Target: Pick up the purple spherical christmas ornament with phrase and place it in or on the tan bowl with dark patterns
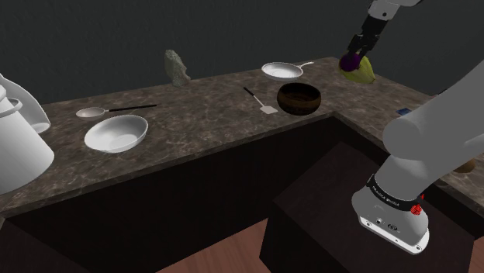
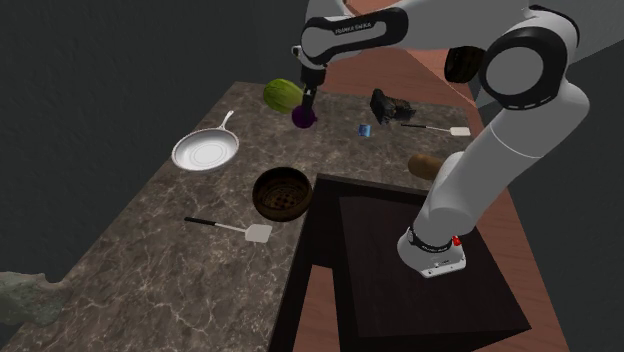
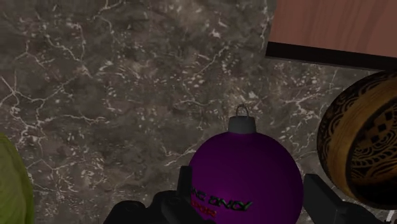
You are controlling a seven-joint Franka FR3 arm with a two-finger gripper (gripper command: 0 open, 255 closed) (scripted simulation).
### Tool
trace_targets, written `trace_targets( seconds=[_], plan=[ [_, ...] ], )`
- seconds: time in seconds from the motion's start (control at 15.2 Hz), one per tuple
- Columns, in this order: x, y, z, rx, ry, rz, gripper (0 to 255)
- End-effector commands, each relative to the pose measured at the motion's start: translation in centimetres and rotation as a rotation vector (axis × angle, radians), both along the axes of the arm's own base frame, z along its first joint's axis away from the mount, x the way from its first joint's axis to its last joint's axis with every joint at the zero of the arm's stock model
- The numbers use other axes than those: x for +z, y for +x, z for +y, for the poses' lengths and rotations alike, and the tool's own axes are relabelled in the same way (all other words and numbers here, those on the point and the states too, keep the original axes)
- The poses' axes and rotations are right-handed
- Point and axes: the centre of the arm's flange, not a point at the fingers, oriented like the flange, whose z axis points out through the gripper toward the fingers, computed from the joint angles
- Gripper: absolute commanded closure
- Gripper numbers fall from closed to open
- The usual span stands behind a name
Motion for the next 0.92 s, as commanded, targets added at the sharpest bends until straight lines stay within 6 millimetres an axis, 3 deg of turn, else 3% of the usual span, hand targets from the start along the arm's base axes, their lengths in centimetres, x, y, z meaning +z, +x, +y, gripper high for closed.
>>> trace_targets(
  seconds=[0.0,0.86],
  plan=[
    [0.9,0.0,0.0,0.0,0.0,0.0,255],
    [2.5,5.2,16.3,0.0,0.0,0.0,255]
  ],
)
